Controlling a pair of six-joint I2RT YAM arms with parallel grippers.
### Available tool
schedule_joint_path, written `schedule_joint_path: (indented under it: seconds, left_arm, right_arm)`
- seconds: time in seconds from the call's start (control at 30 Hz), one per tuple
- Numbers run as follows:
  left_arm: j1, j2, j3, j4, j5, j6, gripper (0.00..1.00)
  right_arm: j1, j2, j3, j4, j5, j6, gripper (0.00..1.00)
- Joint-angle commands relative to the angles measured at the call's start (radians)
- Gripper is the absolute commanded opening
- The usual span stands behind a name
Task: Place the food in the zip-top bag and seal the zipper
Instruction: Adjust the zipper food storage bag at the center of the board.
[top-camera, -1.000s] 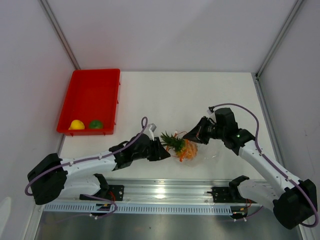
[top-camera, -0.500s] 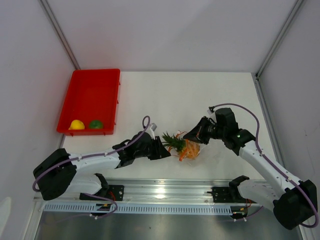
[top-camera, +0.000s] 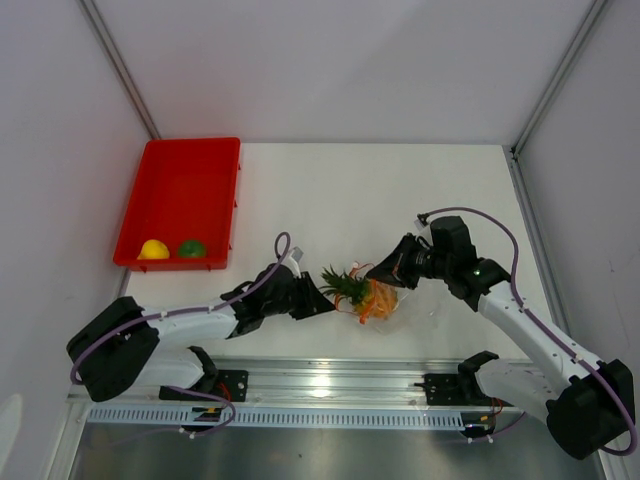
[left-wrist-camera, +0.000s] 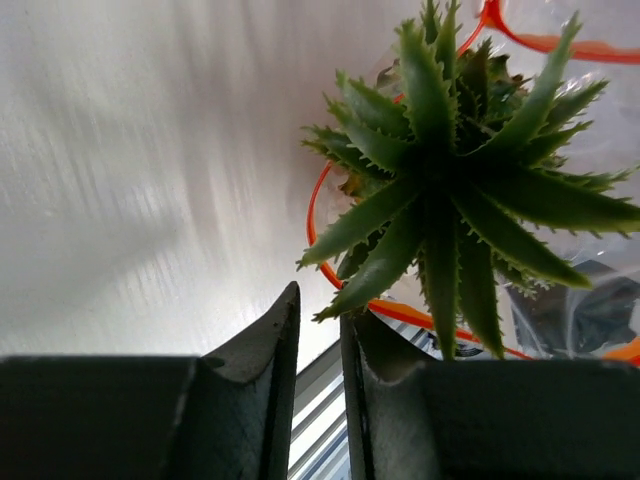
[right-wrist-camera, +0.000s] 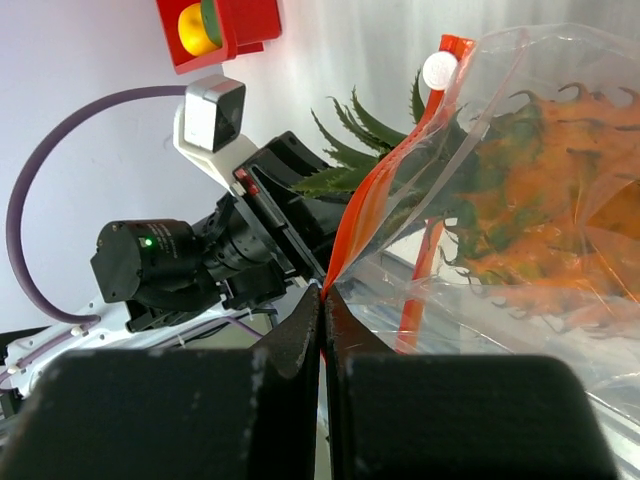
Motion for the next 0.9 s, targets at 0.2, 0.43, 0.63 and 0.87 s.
schedule_joint_path:
  seconds: [0.2,0.43,0.63,0.87]
  left_arm:
    - [0.059,0.060,0.016,0.117,0.057,-0.067,0.22]
    - [0.063,0.133,0.047,0.136,0.054,-0.075,0.22]
    - [0.065,0.158,0.061,0.170,0.052,-0.089,0.26]
    - [0.057,0.170,0.107,0.157,0.066,-0.099,0.31]
  right_arm:
    - [-0.004,-0.017,-0.002,0.041,-0.025,-0.004,0.00]
    - [-0.002,-0.013,0.001,0.058,-0.031,0.009,0.00]
    - [-0.004,-0.008,-0.003,0.066,-0.030,0.010,0.00]
    - [-0.004,0.001,-0.017,0.083,-0.030,0.013,0.00]
